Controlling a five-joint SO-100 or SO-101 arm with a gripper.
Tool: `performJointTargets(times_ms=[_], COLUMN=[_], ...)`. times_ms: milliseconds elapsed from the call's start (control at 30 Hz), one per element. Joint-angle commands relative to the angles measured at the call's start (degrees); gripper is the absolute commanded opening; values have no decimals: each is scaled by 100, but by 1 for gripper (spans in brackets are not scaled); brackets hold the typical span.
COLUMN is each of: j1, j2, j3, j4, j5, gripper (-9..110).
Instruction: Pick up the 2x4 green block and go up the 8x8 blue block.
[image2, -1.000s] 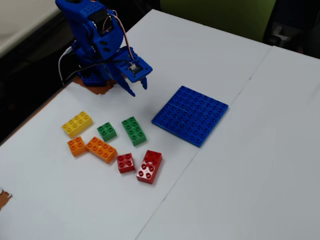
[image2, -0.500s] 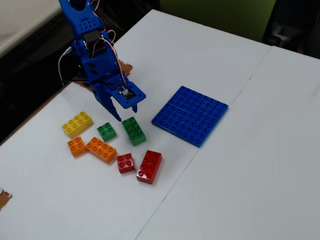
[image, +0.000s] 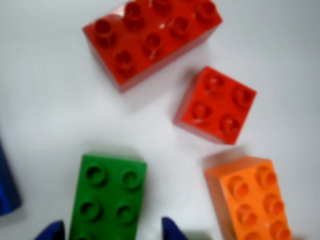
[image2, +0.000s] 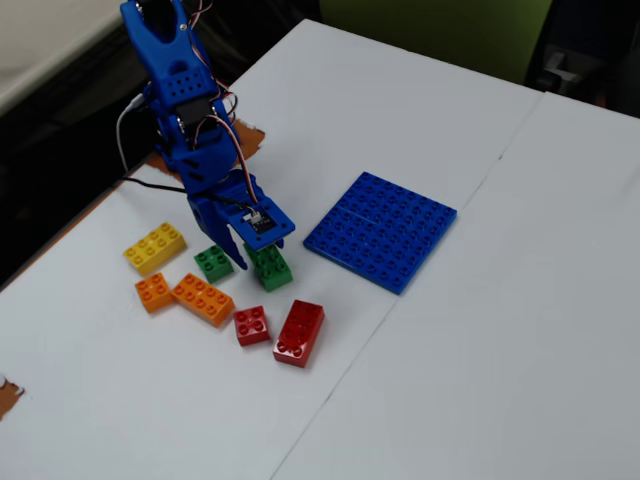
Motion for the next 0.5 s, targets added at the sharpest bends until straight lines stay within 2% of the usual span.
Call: performJointTargets(times_ms=[0, 467], j1=[-62, -202], j2=[-44, -308], j3=[35, 369], j4=[-255, -853], j5=[26, 193], gripper=[24, 25])
